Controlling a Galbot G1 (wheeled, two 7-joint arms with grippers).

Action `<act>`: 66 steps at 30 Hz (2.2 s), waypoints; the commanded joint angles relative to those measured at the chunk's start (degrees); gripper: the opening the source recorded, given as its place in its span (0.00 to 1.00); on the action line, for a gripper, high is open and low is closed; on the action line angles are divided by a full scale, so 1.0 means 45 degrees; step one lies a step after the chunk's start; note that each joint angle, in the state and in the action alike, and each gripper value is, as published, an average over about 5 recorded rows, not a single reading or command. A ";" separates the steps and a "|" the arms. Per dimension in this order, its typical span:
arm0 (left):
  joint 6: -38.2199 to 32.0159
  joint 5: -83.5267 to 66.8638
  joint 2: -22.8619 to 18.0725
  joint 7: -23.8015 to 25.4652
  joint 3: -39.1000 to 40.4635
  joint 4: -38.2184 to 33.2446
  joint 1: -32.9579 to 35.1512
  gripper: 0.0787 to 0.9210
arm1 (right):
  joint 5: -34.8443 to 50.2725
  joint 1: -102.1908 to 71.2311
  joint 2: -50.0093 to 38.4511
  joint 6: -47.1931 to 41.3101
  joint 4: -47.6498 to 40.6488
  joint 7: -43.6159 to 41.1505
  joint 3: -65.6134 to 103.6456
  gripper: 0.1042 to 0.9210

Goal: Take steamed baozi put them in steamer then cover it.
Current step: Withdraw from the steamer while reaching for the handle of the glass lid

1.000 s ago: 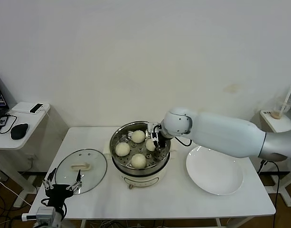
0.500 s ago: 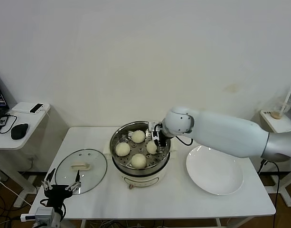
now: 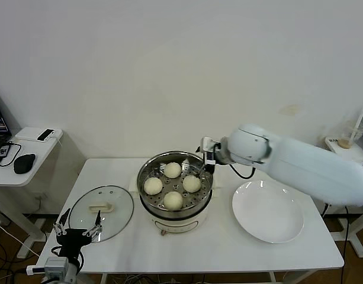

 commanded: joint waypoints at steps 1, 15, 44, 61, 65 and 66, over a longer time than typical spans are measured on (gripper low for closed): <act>-0.0648 0.0014 -0.0104 0.0089 0.0168 0.0176 -0.0102 0.88 | -0.0326 -0.9864 -0.1799 0.4902 0.2017 0.6748 0.8414 0.88; -0.1853 0.2244 -0.0469 -0.0161 0.0319 0.1484 -0.0169 0.88 | -0.1533 -1.9354 0.5289 1.1297 0.1763 0.3921 2.0335 0.88; -0.3876 1.7817 0.2114 -0.0135 0.1058 0.8297 -0.3964 0.88 | -0.1714 -2.4255 0.9400 1.0421 0.3473 0.3550 2.2978 0.88; -0.3896 1.7498 0.2219 0.0015 0.2058 1.1081 -0.7012 0.88 | -0.2028 -2.4451 0.9887 1.0442 0.3419 0.3541 2.3105 0.88; -0.3903 1.7530 0.2080 -0.0038 0.2295 1.1668 -0.7457 0.88 | -0.2033 -2.4469 0.9915 1.0447 0.3389 0.3522 2.3170 0.88; -0.3902 1.7531 0.2047 -0.0055 0.2340 1.1781 -0.7571 0.88 | -0.2036 -2.4474 0.9917 1.0448 0.3376 0.3519 2.3189 0.88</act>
